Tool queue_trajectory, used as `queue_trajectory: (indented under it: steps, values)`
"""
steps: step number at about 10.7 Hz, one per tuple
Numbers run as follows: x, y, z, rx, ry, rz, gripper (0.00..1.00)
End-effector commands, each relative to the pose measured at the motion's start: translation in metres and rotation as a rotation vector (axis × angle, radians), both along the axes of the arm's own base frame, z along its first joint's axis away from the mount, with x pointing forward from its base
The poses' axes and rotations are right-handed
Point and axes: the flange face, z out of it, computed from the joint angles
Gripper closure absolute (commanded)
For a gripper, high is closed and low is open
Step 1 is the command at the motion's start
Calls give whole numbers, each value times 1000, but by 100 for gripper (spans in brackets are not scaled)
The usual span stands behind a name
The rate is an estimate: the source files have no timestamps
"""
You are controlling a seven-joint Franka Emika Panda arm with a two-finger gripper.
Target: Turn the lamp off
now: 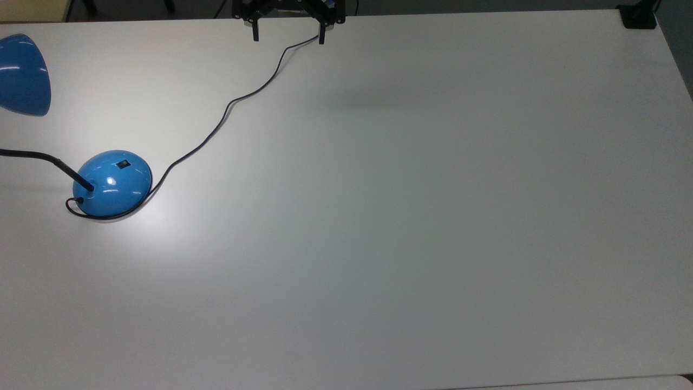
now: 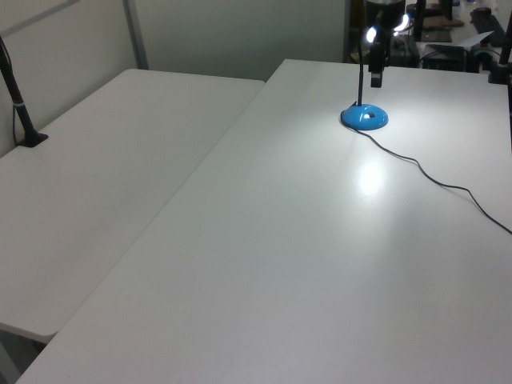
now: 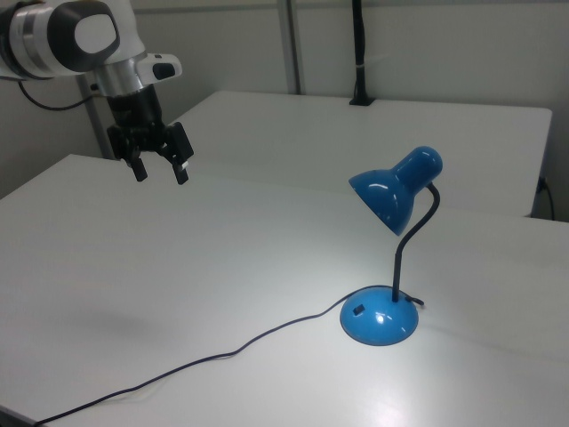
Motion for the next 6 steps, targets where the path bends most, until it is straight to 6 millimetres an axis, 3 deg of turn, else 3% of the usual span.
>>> queue_trajectory:
  steps: [1,6]
  values:
    - [-4,-2,6,-2,19,7,0]
    - [-3,-3,5,-2,21,17,0]
